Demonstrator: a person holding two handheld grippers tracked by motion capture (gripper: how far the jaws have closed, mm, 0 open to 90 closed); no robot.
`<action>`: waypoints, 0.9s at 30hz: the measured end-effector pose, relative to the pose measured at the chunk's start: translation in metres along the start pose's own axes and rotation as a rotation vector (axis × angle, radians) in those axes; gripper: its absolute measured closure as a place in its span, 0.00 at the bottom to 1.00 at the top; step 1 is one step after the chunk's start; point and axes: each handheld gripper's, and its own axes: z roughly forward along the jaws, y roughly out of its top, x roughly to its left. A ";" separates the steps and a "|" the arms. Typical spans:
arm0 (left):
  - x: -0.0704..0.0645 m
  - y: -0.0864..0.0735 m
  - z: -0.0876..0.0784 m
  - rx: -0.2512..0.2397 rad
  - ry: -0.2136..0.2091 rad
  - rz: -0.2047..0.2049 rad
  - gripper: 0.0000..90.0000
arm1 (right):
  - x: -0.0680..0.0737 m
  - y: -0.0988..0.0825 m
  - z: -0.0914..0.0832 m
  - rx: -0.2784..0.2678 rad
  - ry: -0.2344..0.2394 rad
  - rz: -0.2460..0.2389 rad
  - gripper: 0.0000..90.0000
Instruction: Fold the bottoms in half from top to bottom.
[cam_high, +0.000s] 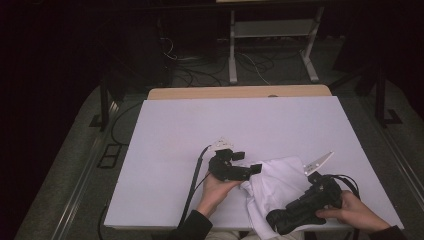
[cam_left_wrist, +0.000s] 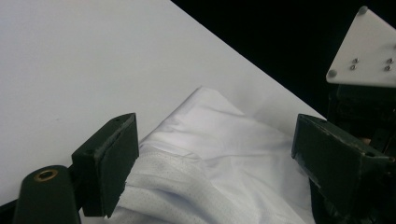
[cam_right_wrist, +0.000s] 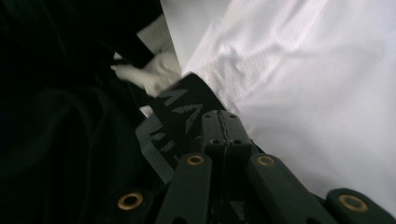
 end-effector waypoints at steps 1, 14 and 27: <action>0.000 0.000 0.000 0.002 0.001 0.000 0.15 | -0.001 0.000 0.002 0.008 0.004 -0.001 0.98; 0.002 0.000 -0.001 0.008 0.011 -0.005 0.14 | 0.000 -0.004 0.016 0.092 0.003 -0.020 0.98; 0.004 0.001 -0.002 0.008 0.014 -0.006 0.14 | 0.009 0.001 0.009 0.058 -0.025 -0.064 0.92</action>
